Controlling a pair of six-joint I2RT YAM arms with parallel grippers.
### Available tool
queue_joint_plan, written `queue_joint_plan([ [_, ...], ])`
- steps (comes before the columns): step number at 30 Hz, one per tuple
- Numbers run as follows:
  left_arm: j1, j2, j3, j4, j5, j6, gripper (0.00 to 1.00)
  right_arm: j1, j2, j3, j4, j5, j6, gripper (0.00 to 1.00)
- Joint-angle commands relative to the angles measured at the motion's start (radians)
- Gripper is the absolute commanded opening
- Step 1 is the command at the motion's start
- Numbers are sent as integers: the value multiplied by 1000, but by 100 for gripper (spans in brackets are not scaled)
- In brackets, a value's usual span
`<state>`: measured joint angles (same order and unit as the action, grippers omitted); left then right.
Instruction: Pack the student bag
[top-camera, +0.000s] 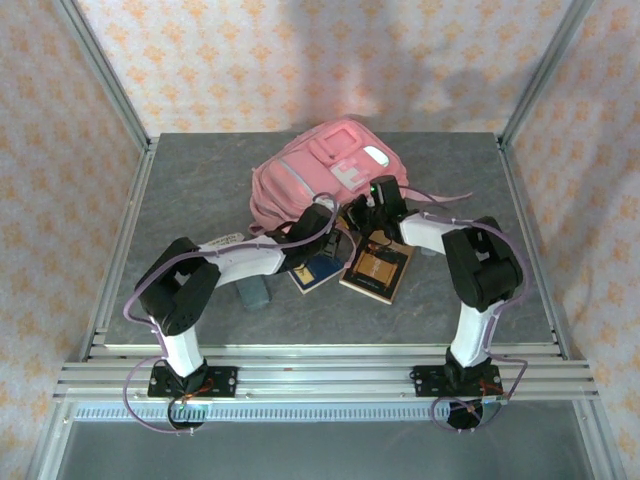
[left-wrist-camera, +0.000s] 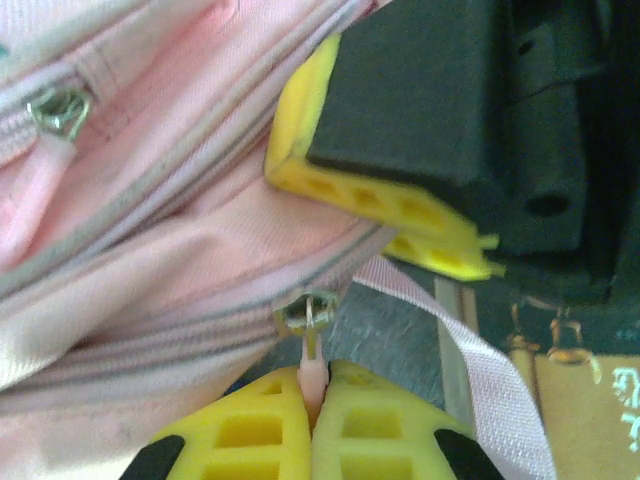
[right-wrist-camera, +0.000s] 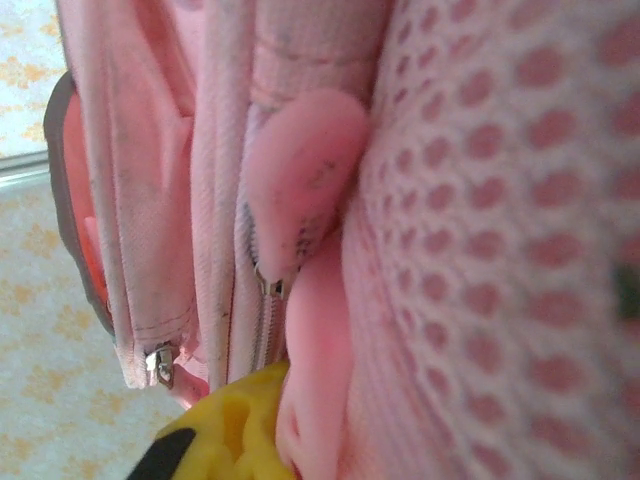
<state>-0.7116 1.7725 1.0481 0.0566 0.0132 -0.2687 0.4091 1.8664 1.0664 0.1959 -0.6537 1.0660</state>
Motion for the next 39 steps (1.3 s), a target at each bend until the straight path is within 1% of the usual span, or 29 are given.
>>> queue_joint_plan([
  [1, 18, -86, -48, 7, -43, -22, 0, -34, -8, -4, 68, 41, 1, 0],
  [4, 75, -123, -108, 2, -50, -42, 0, -74, -55, -49, 75, 46, -4, 0],
  [8, 197, -187, -201, 17, -48, -82, 0, -127, -121, -102, 68, 60, -17, 0],
  [10, 254, -207, -232, 29, -32, -101, 0, -139, -133, -112, 66, 56, -24, 0],
  [12, 281, -219, -240, 24, -22, -104, 0, -135, -131, -111, 71, 38, -28, 0],
  [16, 277, -252, -243, 17, 17, -106, 0, -118, -109, -74, 106, -36, -45, 0],
  [24, 263, -414, -306, -44, -4, -105, 0, -32, -22, 178, 20, -227, -175, 0],
  [27, 261, -485, -324, -74, -6, -99, 0, -28, -2, 246, -8, -289, -211, 0],
  [29, 256, -521, -333, -85, 6, -99, 0, -44, 3, 269, -46, -286, -234, 0],
  [31, 237, -544, -339, -81, 14, -102, 0, -91, 10, 273, -82, -262, -252, 0],
  [33, 208, -542, -335, -67, 21, -108, 0, -140, 22, 262, -78, -246, -241, 0],
  [36, 147, -491, -305, -31, 37, -122, 0, -193, 68, 294, -121, -217, -243, 0],
  [39, 86, -397, -245, 6, 35, -131, 0, -214, 114, 343, -186, -138, -250, 0],
])
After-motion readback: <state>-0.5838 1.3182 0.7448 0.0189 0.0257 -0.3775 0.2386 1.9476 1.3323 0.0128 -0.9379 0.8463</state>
